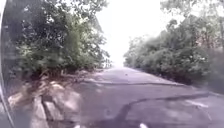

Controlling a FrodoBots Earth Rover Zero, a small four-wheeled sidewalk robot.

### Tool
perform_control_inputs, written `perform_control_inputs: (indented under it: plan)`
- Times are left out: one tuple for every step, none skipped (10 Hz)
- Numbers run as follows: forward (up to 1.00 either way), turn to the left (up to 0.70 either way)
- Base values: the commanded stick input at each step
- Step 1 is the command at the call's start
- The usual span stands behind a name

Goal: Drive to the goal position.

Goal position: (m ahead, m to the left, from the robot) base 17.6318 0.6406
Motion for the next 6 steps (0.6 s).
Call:
perform_control_inputs:
  plan:
    - [0.70, -0.35]
    - [0.70, -0.28]
    - [0.70, 0.00]
    - [0.70, 0.00]
    - [0.70, 0.00]
    - [0.70, 0.00]
